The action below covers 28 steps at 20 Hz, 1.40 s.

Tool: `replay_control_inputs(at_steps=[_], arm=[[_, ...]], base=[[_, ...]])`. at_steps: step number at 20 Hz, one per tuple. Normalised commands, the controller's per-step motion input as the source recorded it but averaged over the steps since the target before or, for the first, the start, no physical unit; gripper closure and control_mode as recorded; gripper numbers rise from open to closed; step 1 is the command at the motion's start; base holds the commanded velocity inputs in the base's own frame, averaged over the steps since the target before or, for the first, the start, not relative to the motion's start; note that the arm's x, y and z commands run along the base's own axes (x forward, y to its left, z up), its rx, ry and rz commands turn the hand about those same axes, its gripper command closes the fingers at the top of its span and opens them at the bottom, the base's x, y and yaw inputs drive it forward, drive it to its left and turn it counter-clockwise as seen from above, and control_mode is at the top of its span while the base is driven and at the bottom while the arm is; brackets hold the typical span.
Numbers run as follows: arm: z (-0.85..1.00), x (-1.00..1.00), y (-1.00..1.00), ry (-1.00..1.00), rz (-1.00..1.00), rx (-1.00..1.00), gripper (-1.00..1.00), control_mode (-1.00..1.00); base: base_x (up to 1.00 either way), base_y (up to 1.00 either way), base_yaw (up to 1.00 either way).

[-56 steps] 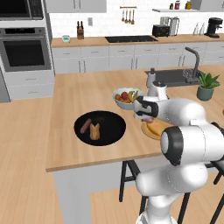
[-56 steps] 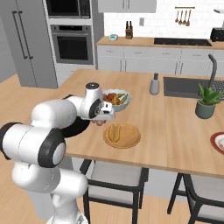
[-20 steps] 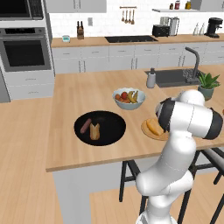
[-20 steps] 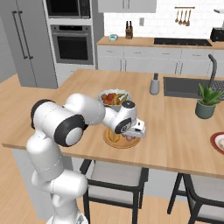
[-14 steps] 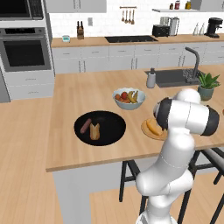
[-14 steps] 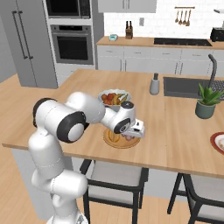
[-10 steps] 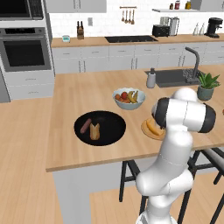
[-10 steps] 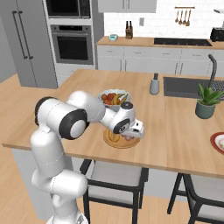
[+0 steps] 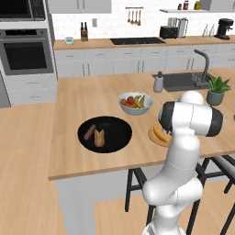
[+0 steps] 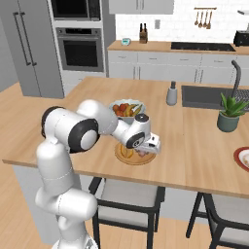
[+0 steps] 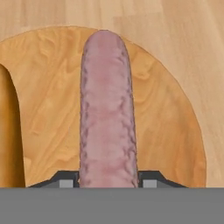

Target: Place one bun and one sausage from the bowl on each plate.

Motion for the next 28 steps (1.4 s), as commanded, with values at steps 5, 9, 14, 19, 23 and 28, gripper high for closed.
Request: replay_control_inputs(at_steps=[5, 9, 14, 19, 23, 28], arm=[[0.10, -0.09, 0.00, -0.01, 0.00, 0.00, -1.00, -1.00], [0.36, -0.21, 0.00, 0.00, 0.00, 0.00, -1.00, -1.00], [0.55, -0.42, 0.00, 0.00, -0.01, 0.00, -1.00, -1.00], [0.41, -0.46, 0.23, 0.00, -0.01, 0.00, -1.00, -1.00], [0.28, -0.29, 0.56, 0.04, 0.00, 0.01, -1.00, -1.00], [0.29, -0.14, 0.69, 0.06, -0.01, 0.00, -1.00, -1.00]], base=[[0.00, 0.00, 0.00], [0.00, 0.00, 0.00], [0.00, 0.00, 0.00], [0.00, 0.00, 0.00], [0.00, 0.00, 0.00], [0.00, 0.00, 0.00]])
